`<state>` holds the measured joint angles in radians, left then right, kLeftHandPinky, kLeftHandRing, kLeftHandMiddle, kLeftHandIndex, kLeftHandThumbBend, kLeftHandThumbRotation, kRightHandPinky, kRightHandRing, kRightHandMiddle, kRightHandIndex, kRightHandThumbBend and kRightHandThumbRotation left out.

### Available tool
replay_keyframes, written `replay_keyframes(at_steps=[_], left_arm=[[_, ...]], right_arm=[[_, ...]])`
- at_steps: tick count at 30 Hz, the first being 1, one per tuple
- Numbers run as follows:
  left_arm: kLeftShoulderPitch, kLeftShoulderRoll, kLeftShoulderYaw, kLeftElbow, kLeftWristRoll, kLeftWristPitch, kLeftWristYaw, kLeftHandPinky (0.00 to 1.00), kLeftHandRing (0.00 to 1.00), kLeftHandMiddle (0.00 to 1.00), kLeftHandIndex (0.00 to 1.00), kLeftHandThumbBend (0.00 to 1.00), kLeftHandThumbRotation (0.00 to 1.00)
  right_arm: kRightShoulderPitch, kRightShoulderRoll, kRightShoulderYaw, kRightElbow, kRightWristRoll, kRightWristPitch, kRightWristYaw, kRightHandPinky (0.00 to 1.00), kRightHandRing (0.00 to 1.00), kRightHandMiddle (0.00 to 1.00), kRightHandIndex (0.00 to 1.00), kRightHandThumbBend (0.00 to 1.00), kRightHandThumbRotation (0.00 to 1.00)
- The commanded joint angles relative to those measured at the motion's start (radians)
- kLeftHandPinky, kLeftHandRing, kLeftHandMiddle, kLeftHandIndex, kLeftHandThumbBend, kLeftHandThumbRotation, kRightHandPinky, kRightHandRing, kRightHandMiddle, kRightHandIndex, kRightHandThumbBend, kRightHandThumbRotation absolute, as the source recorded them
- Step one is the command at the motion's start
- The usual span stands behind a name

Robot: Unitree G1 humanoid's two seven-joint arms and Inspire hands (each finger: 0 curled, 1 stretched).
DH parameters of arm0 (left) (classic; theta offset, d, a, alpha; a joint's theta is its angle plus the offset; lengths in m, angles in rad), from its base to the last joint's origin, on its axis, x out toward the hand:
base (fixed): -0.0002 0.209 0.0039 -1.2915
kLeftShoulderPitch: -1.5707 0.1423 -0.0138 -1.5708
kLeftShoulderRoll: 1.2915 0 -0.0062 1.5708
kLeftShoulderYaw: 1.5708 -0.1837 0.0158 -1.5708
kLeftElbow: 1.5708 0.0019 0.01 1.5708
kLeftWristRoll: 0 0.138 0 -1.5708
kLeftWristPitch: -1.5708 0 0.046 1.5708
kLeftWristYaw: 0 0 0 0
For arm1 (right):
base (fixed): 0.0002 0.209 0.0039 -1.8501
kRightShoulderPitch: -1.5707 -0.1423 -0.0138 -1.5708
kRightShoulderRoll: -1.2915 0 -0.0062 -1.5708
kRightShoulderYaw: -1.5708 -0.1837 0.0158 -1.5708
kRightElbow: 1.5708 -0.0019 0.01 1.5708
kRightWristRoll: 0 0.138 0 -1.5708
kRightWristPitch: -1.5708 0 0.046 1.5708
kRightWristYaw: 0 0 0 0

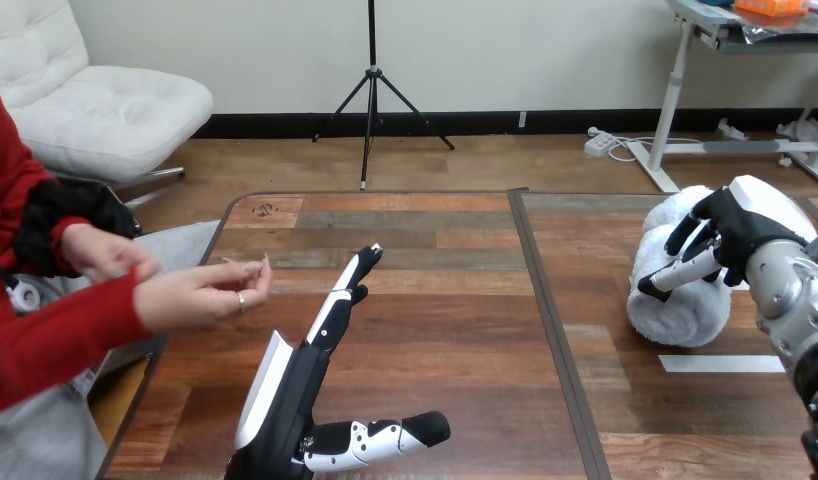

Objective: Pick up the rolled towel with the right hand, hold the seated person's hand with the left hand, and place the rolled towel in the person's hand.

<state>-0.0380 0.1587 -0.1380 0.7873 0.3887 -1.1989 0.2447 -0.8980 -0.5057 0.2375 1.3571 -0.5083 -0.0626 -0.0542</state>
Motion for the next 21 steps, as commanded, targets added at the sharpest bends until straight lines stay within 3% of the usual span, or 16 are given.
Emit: replay_keyframes(at_steps=[1,10,21], left_arm=[[-0.037,-0.003,0.012,-0.037,-0.022,-0.022,-0.003,0.92,0.97,0.96,0.96,1.00,0.54],[-0.037,0.001,0.017,-0.035,-0.031,-0.030,-0.008,0.92,0.96,0.95,0.95,1.00,0.53],[-0.038,0.009,0.024,-0.035,-0.033,-0.037,-0.009,0.91,0.95,0.95,0.95,1.00,0.53]], right_arm=[[0.020,-0.008,0.005,-0.034,0.009,-0.042,0.013,0.24,0.30,0.38,0.39,0.82,0.00],[0.048,-0.028,-0.001,-0.053,0.016,-0.119,0.016,0.23,0.29,0.36,0.36,0.79,0.00],[0.088,-0.060,-0.003,-0.105,0.026,-0.203,0.063,0.25,0.32,0.38,0.37,0.77,0.00]])
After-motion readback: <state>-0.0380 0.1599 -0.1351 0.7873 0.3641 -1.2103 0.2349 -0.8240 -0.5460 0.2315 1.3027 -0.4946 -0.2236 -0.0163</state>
